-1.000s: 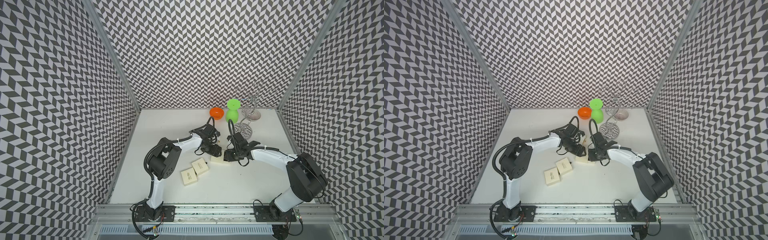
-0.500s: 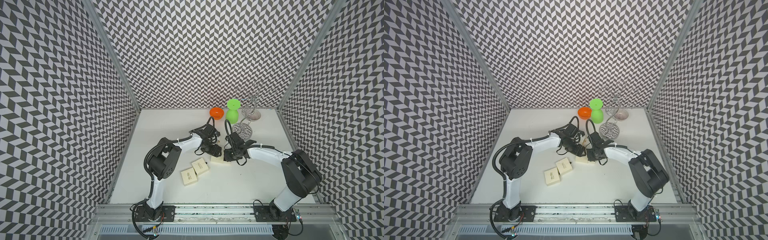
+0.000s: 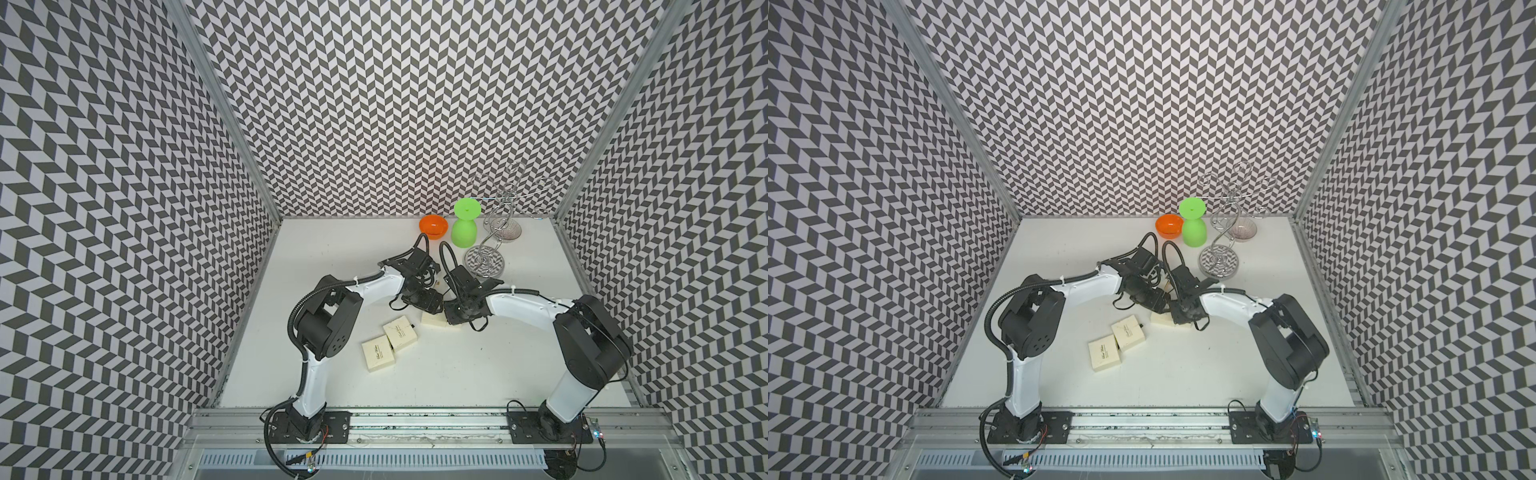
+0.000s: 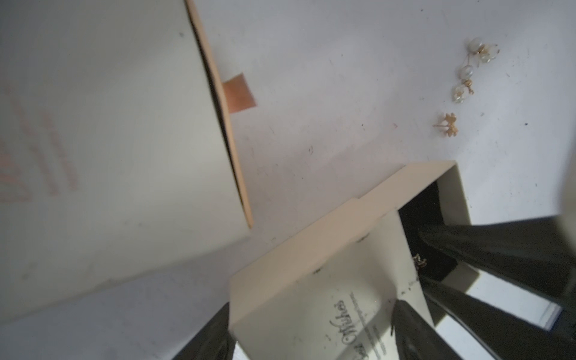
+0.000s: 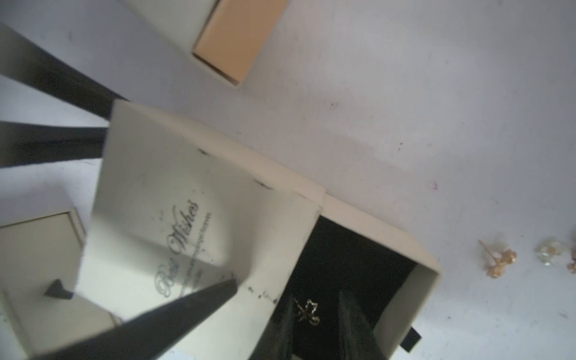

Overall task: Take out the earrings from the drawer-style jewelry box
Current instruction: Pick up the earring from the drawer.

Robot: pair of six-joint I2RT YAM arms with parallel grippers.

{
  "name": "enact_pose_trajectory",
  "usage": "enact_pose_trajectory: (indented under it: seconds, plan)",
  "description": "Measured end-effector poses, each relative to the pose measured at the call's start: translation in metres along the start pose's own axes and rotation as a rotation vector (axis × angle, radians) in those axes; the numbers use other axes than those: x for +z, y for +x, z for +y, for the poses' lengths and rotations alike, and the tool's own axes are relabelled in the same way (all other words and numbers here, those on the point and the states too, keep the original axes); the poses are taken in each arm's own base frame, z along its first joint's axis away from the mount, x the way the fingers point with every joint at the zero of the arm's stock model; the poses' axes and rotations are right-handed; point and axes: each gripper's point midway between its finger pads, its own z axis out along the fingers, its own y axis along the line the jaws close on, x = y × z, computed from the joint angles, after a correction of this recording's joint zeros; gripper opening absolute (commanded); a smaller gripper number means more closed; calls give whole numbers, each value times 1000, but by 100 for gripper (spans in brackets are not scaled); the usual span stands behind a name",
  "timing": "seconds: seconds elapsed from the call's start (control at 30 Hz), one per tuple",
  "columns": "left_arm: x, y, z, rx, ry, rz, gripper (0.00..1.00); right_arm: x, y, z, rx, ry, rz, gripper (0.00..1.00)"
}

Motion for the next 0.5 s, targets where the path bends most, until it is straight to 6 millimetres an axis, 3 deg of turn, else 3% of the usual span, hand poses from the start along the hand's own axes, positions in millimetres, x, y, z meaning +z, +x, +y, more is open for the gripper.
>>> enact_pose_trajectory:
  seconds: [0.23,0.5]
  plan:
    - [0,0,0,-1,-1,-1,78,1,-1,6,3,-20,-5,8]
    - [0,0,0,-1,-1,-1,79,-2,-3,6,46,-98,9,5]
